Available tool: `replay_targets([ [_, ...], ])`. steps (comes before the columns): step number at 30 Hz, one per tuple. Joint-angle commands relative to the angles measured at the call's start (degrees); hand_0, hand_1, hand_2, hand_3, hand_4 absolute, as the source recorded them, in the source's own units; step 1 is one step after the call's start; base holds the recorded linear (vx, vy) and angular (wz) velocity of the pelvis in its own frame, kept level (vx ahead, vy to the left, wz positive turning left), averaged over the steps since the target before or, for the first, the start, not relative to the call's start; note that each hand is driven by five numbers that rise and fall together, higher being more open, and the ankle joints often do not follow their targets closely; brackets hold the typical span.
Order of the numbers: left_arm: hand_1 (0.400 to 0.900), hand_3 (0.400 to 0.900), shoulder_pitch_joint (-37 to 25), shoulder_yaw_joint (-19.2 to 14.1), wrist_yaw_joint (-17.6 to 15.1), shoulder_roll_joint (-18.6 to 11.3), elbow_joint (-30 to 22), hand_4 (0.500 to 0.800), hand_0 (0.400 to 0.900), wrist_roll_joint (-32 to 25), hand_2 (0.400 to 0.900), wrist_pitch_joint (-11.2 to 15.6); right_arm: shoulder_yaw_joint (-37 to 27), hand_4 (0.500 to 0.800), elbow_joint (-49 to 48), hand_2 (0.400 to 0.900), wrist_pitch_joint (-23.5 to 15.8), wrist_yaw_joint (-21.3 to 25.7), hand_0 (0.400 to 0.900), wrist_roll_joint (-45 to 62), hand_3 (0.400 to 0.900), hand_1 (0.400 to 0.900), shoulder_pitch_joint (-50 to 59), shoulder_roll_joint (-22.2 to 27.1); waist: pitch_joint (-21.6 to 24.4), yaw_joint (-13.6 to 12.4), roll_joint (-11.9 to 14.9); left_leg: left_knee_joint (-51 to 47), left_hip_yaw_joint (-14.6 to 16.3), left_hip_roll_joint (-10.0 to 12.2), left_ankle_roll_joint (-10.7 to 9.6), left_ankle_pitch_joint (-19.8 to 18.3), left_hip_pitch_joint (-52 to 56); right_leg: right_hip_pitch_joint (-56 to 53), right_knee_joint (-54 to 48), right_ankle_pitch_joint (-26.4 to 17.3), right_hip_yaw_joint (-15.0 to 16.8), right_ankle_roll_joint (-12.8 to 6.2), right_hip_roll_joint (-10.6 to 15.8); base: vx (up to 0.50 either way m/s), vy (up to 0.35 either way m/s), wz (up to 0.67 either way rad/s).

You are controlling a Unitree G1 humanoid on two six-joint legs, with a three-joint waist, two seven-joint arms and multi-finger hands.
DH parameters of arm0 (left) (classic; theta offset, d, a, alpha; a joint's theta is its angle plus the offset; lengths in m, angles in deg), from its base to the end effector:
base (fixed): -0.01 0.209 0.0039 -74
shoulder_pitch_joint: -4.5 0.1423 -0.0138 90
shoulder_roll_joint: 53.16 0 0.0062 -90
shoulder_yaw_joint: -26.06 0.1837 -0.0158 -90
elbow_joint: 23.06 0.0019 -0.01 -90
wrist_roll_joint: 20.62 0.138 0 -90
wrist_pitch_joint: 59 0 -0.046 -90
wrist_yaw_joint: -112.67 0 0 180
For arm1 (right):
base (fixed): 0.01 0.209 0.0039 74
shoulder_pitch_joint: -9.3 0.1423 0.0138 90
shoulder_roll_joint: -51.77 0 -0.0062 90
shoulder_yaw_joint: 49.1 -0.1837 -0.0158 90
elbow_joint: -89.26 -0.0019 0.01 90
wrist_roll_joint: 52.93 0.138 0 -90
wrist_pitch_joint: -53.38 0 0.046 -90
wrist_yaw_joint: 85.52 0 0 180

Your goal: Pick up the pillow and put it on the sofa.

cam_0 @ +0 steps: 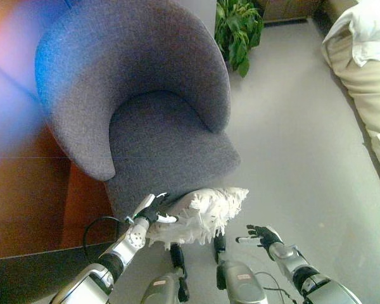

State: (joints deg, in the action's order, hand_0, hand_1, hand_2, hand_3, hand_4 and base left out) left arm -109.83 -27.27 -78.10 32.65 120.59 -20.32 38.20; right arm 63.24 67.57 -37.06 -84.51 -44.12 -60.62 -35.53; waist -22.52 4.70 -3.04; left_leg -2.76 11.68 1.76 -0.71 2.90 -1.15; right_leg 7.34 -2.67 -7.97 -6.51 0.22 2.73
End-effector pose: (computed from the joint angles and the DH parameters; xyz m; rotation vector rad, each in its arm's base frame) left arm 0.2385 0.1754 -0.0320 0.7423 0.3944 -0.2552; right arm 0.1976 -0.2232 -0.0661 -0.4389 0.8669 0.0541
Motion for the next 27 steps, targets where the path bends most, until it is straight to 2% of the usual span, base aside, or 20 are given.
replay_targets([
  [1,0.9,0.9,-4.35,0.12,-2.01,0.19,1.48,0.8,0.9,-0.22,0.9,2.83,3.53,0.8,-1.11,0.9,0.08,1.64,0.9,1.78,0.9,0.9,2.76,1.25,0.87,0.8,2.69,7.96,-0.5,0.21,-1.0,-5.19,-4.9,2.49,6.05,5.09,3.65,-7.31,5.08,0.0,0.0,0.0],
  [7,0.9,0.9,-6.66,0.67,-2.04,1.29,3.32,0.8,0.9,-1.62,0.9,2.55,4.21,0.8,-1.16,0.9,0.86,1.97,0.9,2.39,0.9,0.9,6.22,1.44,-0.88,1.44,2.85,8.84,0.2,0.61,-1.34,-4.97,-6.6,4.95,6.91,4.59,3.75,-7.19,5.24,-0.05,-0.006,-0.04],
  [13,0.9,0.9,-9.39,0.35,-1.27,2.38,5.29,0.8,0.9,-3.57,0.9,0.78,4.8,0.8,-1.06,0.9,1.78,2.12,0.9,3.43,0.9,0.9,9.81,1.67,-2.54,1.86,3.18,9.85,0.55,0.85,-1.72,-4.75,-8.41,7.05,7.63,4.15,3.89,-6.82,5.02,-0.05,-0.017,-0.06],
  [20,0.9,0.9,-9.59,0.6,-0.24,3.91,7.2,0.8,0.9,-2.97,0.9,1.21,5.0,0.8,-1.68,0.9,1.92,2.94,0.9,4.31,0.9,0.9,10.47,1.18,-3.51,2.1,3.73,10.26,0.51,0.94,-1.8,-4.89,-8.84,7.94,8.23,4.1,4.08,-6.75,4.93,0.0,-0.022,-0.03],
  [27,0.9,0.9,-11.68,1.0,-3.91,5.47,8.59,0.8,0.9,-1.29,0.9,0.95,5.62,0.8,-2.11,0.9,2.5,3.82,0.9,5.67,0.9,0.9,13.21,0.75,-5.47,2.33,4.24,11.41,1.04,1.28,-1.97,-4.65,-11.17,10.89,9.57,3.63,4.59,-6.76,4.85,-0.04,-0.016,-0.03],
])
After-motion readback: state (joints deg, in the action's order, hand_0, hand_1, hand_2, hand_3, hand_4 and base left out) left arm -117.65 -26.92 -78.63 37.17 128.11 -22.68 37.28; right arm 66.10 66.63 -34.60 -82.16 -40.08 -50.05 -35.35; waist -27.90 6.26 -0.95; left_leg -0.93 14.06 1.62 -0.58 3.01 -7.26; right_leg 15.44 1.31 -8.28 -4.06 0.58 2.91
